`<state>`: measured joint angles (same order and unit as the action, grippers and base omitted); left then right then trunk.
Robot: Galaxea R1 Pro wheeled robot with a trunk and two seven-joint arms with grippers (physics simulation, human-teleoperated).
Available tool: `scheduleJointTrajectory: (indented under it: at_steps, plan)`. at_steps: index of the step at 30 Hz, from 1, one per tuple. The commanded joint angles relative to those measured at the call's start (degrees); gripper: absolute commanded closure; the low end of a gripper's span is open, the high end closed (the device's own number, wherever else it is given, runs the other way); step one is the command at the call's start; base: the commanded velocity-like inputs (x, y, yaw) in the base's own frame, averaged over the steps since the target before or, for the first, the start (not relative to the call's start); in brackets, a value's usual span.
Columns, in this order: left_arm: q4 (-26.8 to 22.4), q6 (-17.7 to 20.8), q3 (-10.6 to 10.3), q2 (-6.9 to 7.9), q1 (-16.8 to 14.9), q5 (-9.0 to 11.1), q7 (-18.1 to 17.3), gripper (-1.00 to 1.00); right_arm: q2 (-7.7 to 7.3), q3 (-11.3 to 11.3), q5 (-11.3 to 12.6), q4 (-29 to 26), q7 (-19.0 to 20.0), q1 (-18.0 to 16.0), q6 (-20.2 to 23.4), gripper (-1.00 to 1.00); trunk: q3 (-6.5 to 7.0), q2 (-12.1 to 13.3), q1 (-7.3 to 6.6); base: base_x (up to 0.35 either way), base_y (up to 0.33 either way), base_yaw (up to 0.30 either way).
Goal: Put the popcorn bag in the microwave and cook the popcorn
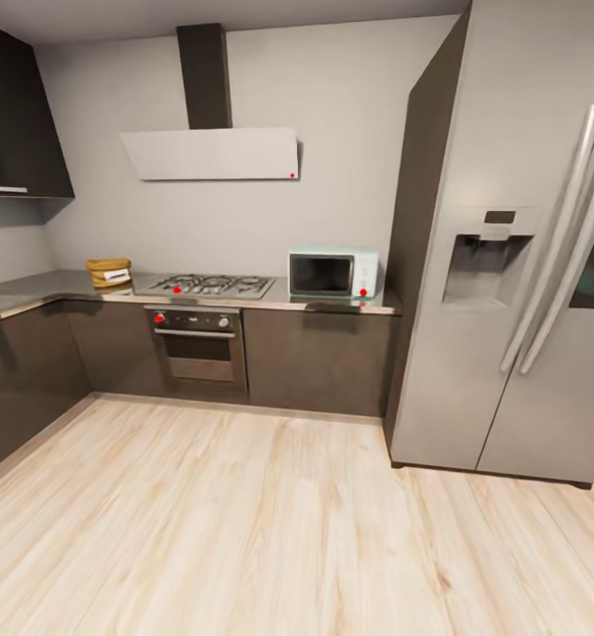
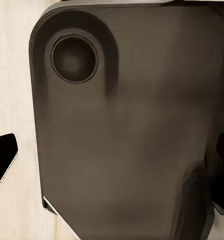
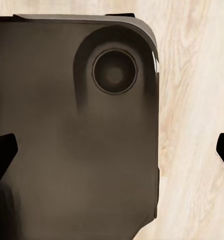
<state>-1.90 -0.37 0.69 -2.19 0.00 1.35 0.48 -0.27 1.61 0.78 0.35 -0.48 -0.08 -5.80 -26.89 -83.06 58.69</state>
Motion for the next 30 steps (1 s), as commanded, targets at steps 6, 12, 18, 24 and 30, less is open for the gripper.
scheduleJointTrajectory:
  at_steps: [6,12,18,24,30]
  plan:
    - [-0.04,-0.07,0.10,-0.01,0.02,0.12,0.05,-1.00,0.00,0.16,0.10,0.02,-0.05,-0.01,-0.26,-1.00,-0.04,-0.02,0.03,0.326,0.000,0.000]
    - [-0.04,-0.07,0.10,-0.01,0.01,0.06,0.05,-1.00,0.00,0.16,0.10,0.04,-0.05,-0.01,-0.26,-1.00,-0.04,-0.02,0.03,0.326,0.000,0.000]
    - [-0.04,-0.07,0.10,-0.01,0.02,0.06,0.05,-1.00,0.00,0.21,0.10,0.02,-0.05,-0.01,-0.26,-1.00,-0.04,-0.02,0.03,0.326,0.000,0.000]
    - [-0.04,-0.07,0.10,-0.01,0.00,0.06,0.05,-1.00,0.00,0.22,0.10,0.07,-0.05,-0.01,-0.26,-1.00,-0.04,-0.02,0.03,0.326,0.000,0.000]
    - [-0.04,-0.07,0.10,-0.06,0.00,0.06,0.05,-1.00,0.00,0.21,0.10,0.05,-0.05,-0.01,-0.26,-1.00,-0.04,-0.02,0.03,0.326,0.000,0.000]
